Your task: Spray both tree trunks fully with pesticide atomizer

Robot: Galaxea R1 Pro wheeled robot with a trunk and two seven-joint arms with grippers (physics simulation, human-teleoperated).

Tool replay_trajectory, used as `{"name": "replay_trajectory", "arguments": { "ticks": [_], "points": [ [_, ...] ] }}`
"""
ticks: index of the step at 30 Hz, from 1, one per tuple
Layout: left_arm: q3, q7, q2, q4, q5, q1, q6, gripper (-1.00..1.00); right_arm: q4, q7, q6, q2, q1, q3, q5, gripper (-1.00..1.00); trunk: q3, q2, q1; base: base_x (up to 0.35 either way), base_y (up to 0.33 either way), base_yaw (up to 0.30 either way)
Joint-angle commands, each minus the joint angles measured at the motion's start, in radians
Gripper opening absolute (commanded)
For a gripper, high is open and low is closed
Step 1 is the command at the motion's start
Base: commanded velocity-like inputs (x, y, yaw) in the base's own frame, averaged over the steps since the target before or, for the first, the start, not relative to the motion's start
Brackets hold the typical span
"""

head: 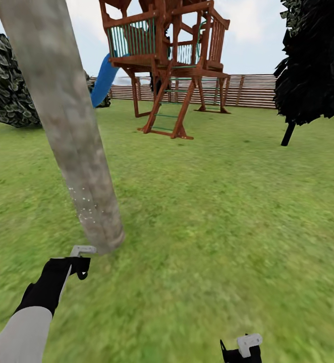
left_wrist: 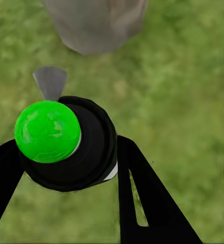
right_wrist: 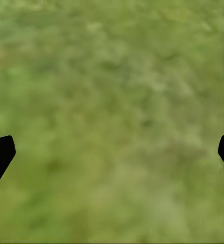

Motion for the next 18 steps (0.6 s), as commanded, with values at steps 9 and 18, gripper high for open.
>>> {"name": "replay_trajectory", "arguments": {
  "ticks": [9,18],
  "points": [
    [0.000,0.000,0.000,0.001,0.000,0.000,-0.001,-1.00,0.000,-0.001,0.000,0.001,0.000,0.000,-0.001,1.00,0.000,0.000,0.000,0.200,-0.232,0.000],
    [0.000,0.000,0.000,0.000,0.000,0.000,-0.001,-1.00,0.000,-0.001,0.000,0.001,0.000,0.000,-0.001,1.00,0.000,0.000,0.000,0.200,-0.231,0.216]
  ]
}}
